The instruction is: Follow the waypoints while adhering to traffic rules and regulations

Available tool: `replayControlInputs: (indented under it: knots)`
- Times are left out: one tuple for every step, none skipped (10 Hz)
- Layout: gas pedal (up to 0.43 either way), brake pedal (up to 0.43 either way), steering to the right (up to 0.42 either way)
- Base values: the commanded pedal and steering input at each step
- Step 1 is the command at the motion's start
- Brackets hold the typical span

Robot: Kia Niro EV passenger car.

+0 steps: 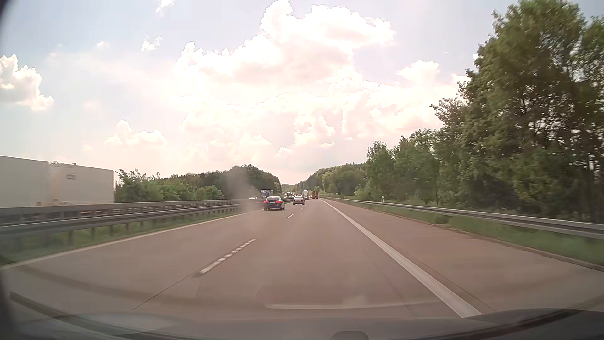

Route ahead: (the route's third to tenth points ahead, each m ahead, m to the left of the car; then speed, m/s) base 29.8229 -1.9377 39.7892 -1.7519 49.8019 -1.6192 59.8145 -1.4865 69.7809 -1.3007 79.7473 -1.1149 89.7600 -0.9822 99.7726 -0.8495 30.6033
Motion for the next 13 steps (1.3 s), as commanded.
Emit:
replayControlInputs:
  knots:
    - [0.240,0.000,-0.004]
    - [0.240,0.000,-0.003]
    - [0.240,0.000,-0.003]
    - [0.240,0.000,-0.003]
    - [0.228,0.000,-0.004]
    - [0.197,0.000,-0.003]
    - [0.189,0.000,-0.003]
    - [0.177,0.000,-0.003]
    - [0.177,0.000,-0.003]
    - [0.177,0.000,-0.004]
    - [0.169,0.000,-0.003]
    - [0.157,0.000,-0.004]
    - [0.157,0.000,-0.003]
